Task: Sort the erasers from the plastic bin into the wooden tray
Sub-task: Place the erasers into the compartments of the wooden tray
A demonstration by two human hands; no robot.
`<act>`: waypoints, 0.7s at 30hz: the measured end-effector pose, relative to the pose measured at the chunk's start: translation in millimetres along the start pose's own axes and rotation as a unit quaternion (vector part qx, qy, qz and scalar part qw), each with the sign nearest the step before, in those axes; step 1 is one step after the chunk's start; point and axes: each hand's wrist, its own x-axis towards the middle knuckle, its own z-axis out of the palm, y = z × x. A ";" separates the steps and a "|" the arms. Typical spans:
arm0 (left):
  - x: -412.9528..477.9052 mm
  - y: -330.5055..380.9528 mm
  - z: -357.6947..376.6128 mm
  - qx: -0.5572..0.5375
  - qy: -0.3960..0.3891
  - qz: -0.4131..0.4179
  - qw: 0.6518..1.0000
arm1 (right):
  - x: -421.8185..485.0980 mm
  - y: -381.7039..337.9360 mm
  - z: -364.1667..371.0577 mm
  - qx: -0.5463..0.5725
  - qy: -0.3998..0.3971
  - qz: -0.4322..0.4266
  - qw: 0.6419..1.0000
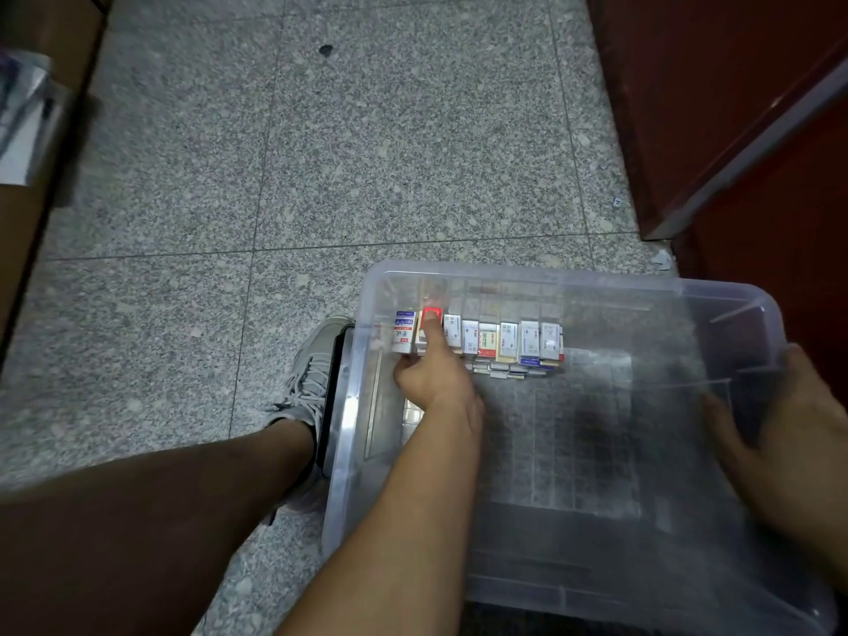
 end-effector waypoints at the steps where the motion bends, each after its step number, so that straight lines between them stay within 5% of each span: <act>1: 0.6 0.3 1.1 -0.004 -0.006 -0.004 1.000 | 1.8 4.7 2.7 -0.004 -0.004 -0.003 1.000; 21: -19.3 17.9 -5.9 0.007 -0.009 -0.043 0.999 | 0.0 -7.9 -4.1 0.013 0.002 -0.002 1.000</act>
